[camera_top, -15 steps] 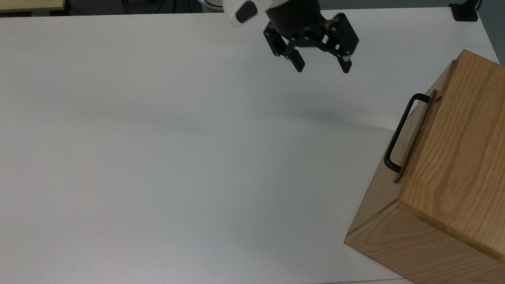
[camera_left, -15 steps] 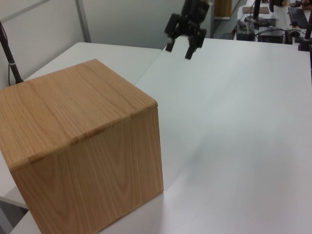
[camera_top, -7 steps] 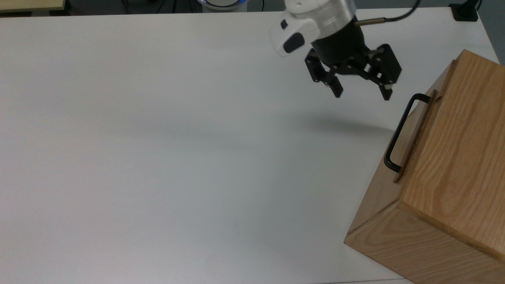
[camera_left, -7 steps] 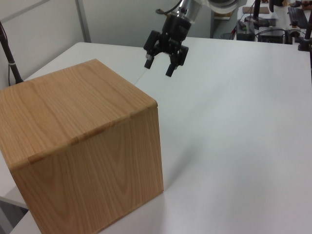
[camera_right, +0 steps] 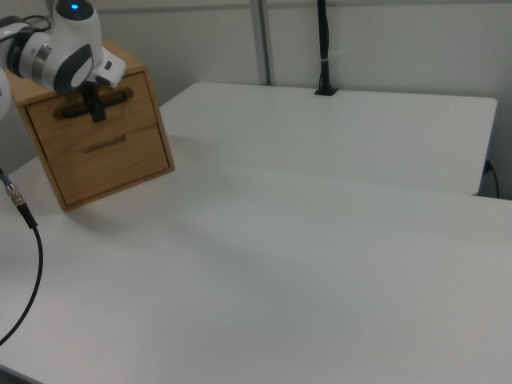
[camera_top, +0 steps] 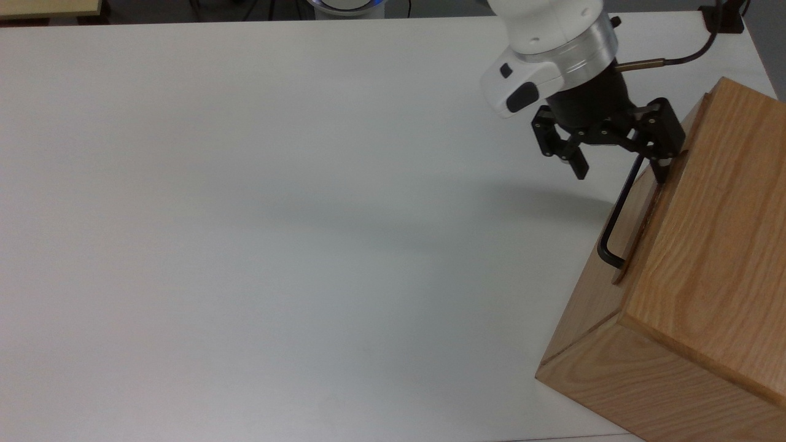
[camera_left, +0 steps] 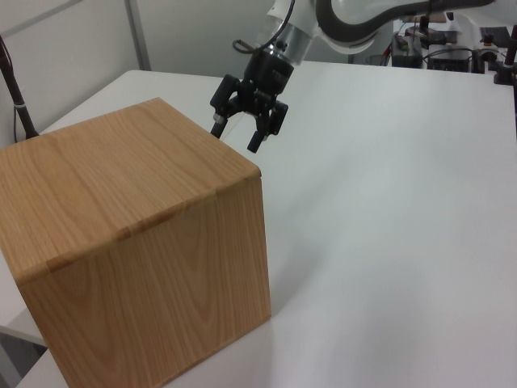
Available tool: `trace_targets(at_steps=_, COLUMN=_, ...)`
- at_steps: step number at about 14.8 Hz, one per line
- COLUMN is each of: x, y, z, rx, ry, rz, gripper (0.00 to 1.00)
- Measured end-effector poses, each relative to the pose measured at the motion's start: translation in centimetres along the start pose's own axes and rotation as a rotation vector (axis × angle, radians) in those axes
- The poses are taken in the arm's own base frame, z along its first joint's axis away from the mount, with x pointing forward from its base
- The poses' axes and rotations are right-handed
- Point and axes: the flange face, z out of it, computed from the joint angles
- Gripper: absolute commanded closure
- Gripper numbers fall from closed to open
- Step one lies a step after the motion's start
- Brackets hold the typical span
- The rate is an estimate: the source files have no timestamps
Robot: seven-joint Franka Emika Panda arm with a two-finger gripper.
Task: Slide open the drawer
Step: 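Move the open gripper toward the black drawer handle and lower onto it, then close the gripper around the black bar handle of the drawer, then pull the gripped handle straight out, sliding the drawer from the cabinet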
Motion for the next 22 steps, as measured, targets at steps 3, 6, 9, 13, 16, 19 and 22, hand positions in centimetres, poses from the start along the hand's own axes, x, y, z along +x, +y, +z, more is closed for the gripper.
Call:
trace_targets(at_steps=3, x=-0.2, y=-0.3, z=0.8, rx=0.006, ry=0.004, rz=0.005, gripper=0.32)
trace_targets(at_steps=6, x=-0.2, y=-0.5, z=2.2, rx=0.028, ry=0.015, rz=0.014, gripper=0.55)
trace_targets(at_steps=9, x=-0.3, y=-1.1, z=1.7, rx=0.042, ry=0.019, rz=0.014, gripper=0.74)
trace_targets(at_steps=13, x=-0.3, y=-1.0, z=1.8, rx=0.043, ry=0.02, rz=0.015, gripper=0.88)
trace_targets(at_steps=16, x=-0.2, y=-1.0, z=1.8, rx=0.043, ry=0.02, rz=0.015, gripper=1.0)
trace_targets(at_steps=19, x=-0.2, y=-0.9, z=1.7, rx=0.041, ry=0.015, rz=0.016, gripper=1.0)
trace_targets(at_steps=22, x=0.6, y=-0.3, z=0.9, rx=0.024, ry=-0.022, rz=0.013, gripper=1.0)
